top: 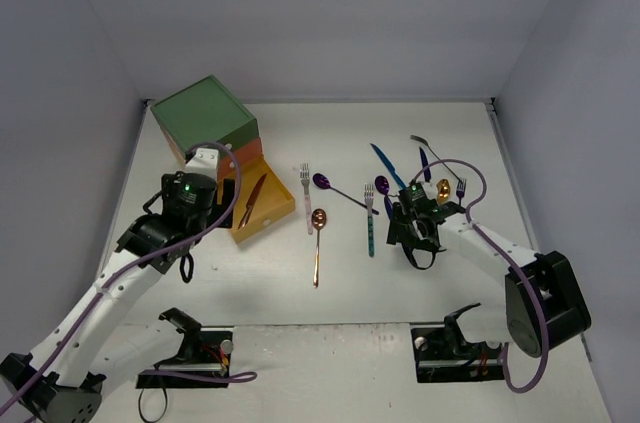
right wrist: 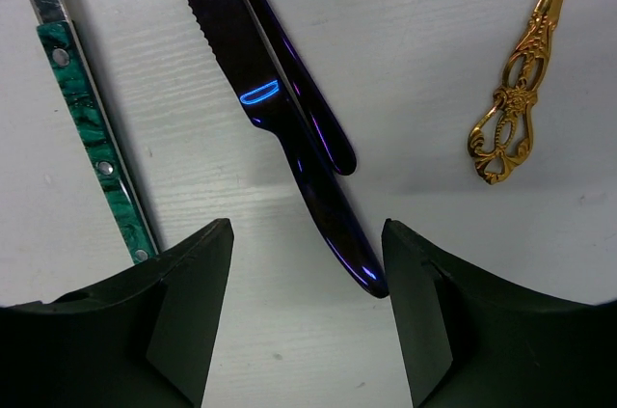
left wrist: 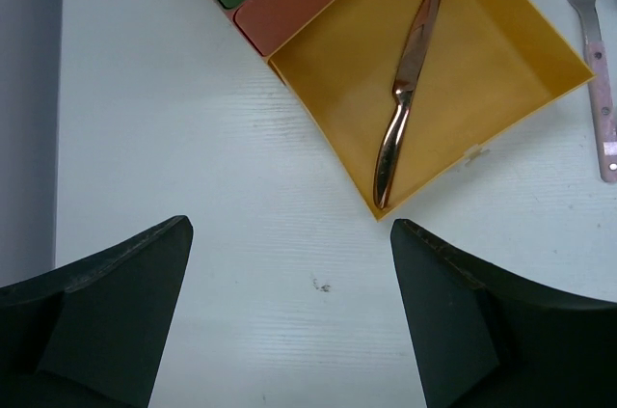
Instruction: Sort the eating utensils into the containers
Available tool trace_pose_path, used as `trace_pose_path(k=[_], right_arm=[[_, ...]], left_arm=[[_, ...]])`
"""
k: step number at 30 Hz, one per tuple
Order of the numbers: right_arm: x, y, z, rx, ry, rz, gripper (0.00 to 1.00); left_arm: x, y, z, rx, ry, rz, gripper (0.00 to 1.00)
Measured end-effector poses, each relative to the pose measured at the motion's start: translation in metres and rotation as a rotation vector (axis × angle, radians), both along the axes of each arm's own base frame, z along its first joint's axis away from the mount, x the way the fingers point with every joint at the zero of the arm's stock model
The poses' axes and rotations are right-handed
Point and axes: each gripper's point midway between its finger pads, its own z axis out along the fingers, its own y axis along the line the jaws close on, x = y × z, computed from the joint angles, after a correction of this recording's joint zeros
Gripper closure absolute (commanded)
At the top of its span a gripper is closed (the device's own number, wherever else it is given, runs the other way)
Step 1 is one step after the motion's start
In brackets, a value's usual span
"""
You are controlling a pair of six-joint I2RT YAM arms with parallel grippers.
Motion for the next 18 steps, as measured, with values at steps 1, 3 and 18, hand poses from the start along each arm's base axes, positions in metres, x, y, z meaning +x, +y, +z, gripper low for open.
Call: trace_pose_path(k=[1,3,18], right_arm=[[-0.001,0.0,-0.003,-0.002,0.01,-0.001,0.39],[-0.003,-0.001,-0.009,-0.008,0.032,-0.002,0.38],[-0.006,0.011,-0.021,0.017,0.062,0.036,0.62]], left_arm=[[-0.001,0.001,0.0,0.001,-0.007,0.003,0.18],[-0.002,0.004,0.0,-0.002,-0.028,0.011,0.18],[-0.004,0.011,-0.004,0.016,-0.051,0.029,0.18]])
